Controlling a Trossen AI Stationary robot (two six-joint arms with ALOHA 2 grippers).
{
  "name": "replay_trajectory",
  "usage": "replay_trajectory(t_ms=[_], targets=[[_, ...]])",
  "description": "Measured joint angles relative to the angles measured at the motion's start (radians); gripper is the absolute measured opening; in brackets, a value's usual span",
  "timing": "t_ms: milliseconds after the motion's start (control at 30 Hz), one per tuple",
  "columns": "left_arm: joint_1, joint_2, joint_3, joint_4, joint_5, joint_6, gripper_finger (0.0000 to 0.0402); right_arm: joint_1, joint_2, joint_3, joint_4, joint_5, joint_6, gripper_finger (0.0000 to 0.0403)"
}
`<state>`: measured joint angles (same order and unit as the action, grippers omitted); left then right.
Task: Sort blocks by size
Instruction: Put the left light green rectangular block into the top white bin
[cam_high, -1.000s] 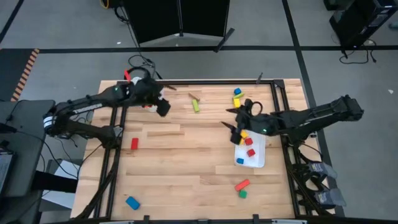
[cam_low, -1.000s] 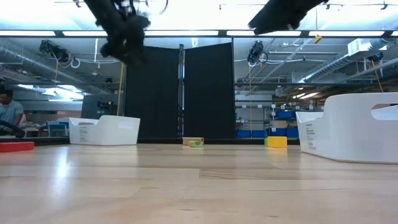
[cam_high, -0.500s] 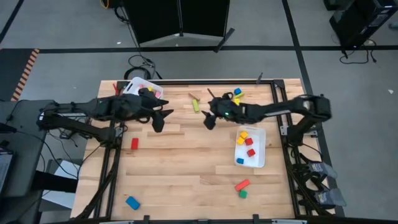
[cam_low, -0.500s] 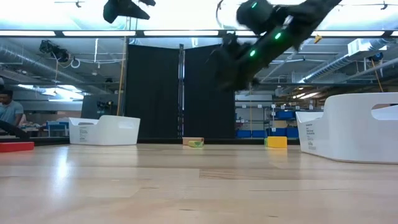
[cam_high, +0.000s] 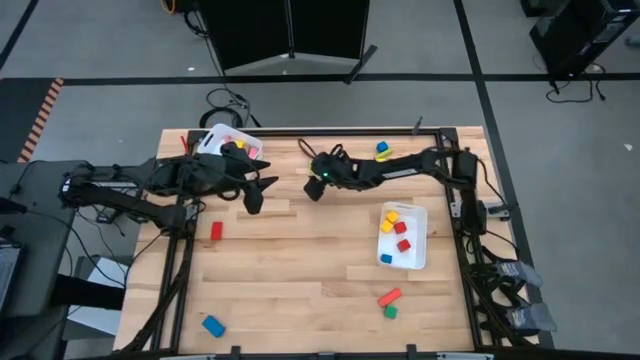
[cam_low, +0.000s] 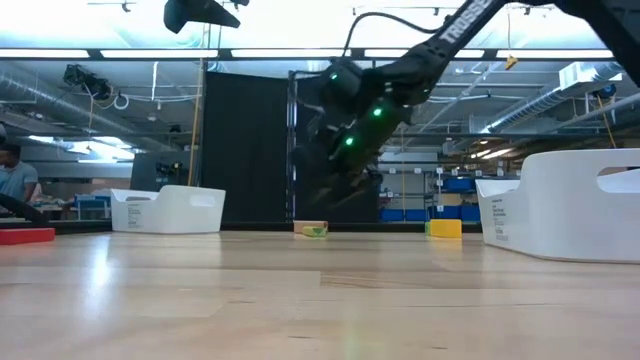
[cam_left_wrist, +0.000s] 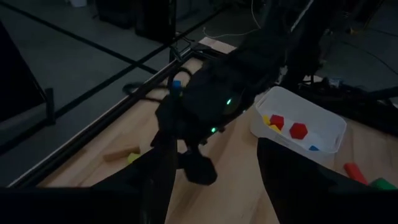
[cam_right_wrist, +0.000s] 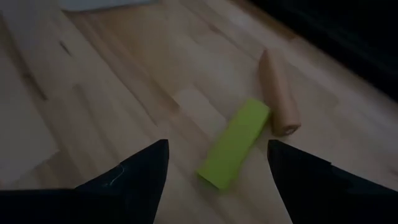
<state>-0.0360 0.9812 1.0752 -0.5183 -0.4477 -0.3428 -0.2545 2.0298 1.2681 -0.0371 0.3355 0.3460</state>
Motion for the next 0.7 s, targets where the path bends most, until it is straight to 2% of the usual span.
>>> replay_trajectory(t_ms=[133, 467, 567, 700], targets=[[0.000, -0.004, 0.000, 0.000, 0.000, 0.001, 0.0229, -0.010, 0.054, 0.052, -0.040, 0.005, 0.046, 0.0285], [0.000, -0.008, 0.000, -0.011, 0.002, 0.002, 0.0229, -0.042, 0.125, 0.073, -0.066, -0.023, 0.094, 0.0279], [0.000, -0.008, 0.000, -0.012, 0.002, 0.002, 0.0229, -0.049, 0.127, 0.075, -0.077, -0.046, 0.102, 0.0261], [0.000, -0.008, 0.000, -0.011, 0.003, 0.002, 0.0229, -0.053, 0.127, 0.075, -0.083, -0.054, 0.100, 0.0215]])
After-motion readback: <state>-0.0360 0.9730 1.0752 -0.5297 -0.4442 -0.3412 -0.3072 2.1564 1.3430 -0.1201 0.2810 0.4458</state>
